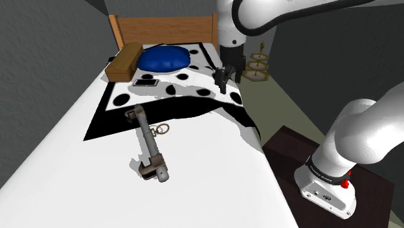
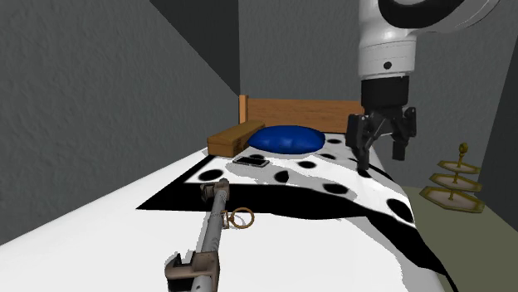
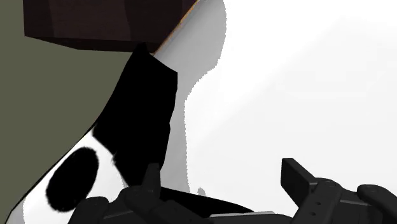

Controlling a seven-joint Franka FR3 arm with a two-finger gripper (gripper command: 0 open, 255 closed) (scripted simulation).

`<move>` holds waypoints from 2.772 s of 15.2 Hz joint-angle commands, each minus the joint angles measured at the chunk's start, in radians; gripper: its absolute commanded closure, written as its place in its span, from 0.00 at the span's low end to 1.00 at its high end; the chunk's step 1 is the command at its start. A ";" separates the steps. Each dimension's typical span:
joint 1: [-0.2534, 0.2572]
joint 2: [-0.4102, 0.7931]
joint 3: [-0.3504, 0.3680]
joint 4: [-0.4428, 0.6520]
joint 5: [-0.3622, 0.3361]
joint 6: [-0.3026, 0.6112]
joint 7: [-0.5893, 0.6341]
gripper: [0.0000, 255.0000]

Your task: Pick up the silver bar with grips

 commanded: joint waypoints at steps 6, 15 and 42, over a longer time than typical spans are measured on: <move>0.035 0.212 0.091 0.125 -0.018 0.095 0.109 0.00; 0.105 0.530 0.172 0.383 -0.122 0.144 0.260 0.00; 0.293 1.010 0.170 0.841 -0.296 0.143 0.397 1.00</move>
